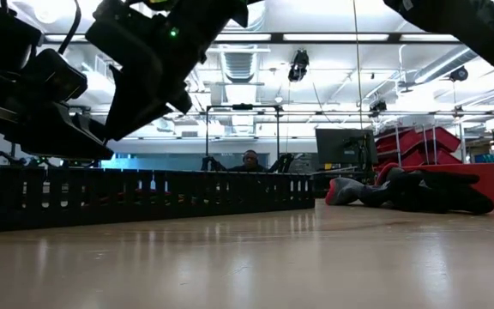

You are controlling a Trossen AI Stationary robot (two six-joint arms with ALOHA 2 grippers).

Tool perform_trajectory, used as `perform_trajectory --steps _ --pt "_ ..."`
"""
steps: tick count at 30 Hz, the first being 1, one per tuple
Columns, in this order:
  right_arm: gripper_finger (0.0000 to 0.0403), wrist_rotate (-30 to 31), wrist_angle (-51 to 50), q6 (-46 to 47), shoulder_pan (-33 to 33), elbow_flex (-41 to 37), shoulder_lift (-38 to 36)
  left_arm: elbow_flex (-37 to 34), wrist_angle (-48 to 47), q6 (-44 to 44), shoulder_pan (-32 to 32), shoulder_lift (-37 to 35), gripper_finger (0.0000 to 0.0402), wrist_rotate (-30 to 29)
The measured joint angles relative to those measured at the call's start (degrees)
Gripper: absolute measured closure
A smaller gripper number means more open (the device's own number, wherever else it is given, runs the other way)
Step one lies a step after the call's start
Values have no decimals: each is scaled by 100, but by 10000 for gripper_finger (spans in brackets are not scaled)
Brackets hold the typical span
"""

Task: Ziptie cables
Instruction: Put the colored zip-tied cables into the black cable duct

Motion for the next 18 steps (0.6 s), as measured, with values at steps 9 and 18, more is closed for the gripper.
perform_trajectory --steps 9,18 --pt "402 -336 156 114 -4 -44 11 -2 -5 -240 0 -7 402 33" --pt "403 -603 -147 380 -13 -48 -69 -2 -79 -388 0 -106 368 146"
